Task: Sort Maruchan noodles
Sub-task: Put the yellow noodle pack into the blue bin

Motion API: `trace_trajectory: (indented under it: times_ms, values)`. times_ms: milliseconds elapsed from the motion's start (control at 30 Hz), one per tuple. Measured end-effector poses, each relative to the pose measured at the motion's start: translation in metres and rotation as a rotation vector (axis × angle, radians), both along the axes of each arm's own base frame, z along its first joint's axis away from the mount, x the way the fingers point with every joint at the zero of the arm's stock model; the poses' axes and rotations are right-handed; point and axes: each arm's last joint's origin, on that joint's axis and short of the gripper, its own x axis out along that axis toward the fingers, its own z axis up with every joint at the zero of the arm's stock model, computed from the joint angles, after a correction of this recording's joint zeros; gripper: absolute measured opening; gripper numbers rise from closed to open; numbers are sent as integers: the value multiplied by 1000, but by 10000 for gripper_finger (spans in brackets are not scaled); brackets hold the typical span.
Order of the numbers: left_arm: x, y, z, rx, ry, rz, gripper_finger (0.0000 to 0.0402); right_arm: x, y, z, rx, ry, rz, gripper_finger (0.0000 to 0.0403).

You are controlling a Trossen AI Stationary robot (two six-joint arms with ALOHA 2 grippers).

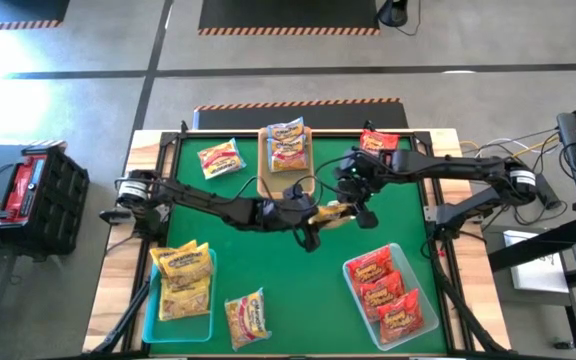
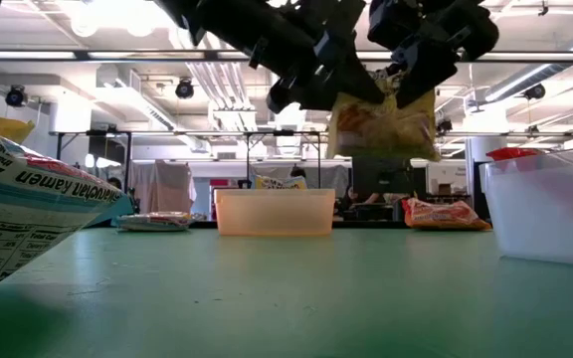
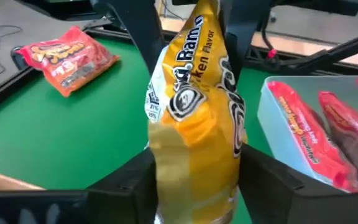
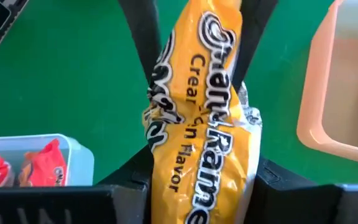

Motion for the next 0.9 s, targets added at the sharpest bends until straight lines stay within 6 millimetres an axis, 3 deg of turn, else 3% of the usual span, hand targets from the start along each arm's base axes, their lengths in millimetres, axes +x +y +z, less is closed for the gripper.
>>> trace_trajectory:
  times_ms: [400,600,900]
  values:
    - [1,-1,1,-89,-14,-10,12,-12,3,15,-32,-52,15,142]
    - [-1,-1,-3,-129,-10,8,2,-20,4,17,-4,-10,-19,146]
    - [-22,-1,13,-184,131,-11,2,-48,4,36,-104,-21,-101,150]
